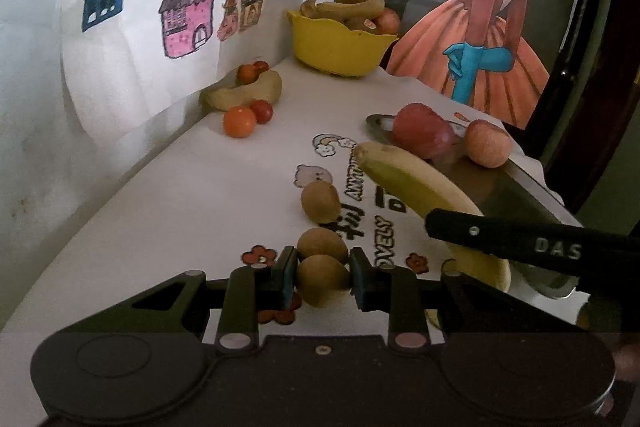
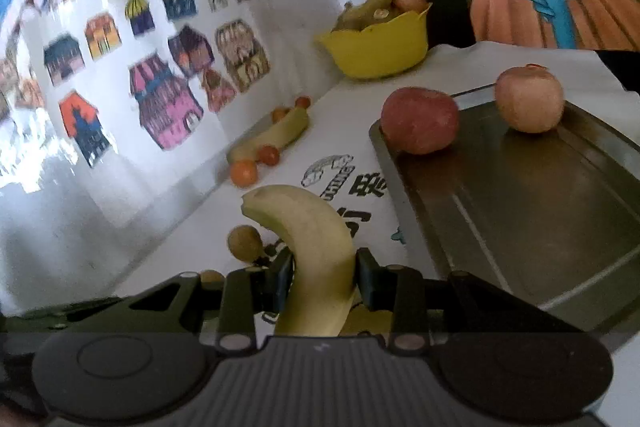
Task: Organize fruits
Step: 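Carry the kiwis in the left tool while the right tool carries the banana to the tray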
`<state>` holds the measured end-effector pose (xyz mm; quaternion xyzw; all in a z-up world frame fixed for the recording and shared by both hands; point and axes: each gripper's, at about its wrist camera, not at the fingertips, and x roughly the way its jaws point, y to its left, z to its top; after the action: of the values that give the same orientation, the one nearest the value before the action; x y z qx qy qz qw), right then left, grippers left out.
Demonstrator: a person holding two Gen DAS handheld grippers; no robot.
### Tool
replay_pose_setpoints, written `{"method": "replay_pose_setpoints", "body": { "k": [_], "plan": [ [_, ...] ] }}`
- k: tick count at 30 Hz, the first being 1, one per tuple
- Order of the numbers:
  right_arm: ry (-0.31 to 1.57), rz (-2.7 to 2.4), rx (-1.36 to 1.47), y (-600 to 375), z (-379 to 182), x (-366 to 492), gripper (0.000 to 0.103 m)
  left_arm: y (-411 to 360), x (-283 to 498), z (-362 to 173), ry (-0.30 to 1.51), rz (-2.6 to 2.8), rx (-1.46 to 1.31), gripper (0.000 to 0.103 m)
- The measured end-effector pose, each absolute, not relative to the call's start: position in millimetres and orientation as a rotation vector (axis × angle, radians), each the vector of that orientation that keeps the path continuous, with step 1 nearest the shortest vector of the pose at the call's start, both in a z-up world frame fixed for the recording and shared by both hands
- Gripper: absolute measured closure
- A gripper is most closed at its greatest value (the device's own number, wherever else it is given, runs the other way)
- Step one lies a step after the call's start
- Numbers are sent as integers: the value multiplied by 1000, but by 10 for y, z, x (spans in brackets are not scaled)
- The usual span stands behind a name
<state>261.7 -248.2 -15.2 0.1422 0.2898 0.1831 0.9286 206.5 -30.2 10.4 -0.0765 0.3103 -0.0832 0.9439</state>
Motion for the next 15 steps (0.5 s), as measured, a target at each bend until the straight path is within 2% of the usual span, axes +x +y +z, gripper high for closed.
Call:
{"method": "replay_pose_setpoints", "body": {
  "k": [15],
  "plan": [
    [443,253,449,-3286,24,2472,65,-860,2542,478,564,-276,-206,73]
  ]
}}
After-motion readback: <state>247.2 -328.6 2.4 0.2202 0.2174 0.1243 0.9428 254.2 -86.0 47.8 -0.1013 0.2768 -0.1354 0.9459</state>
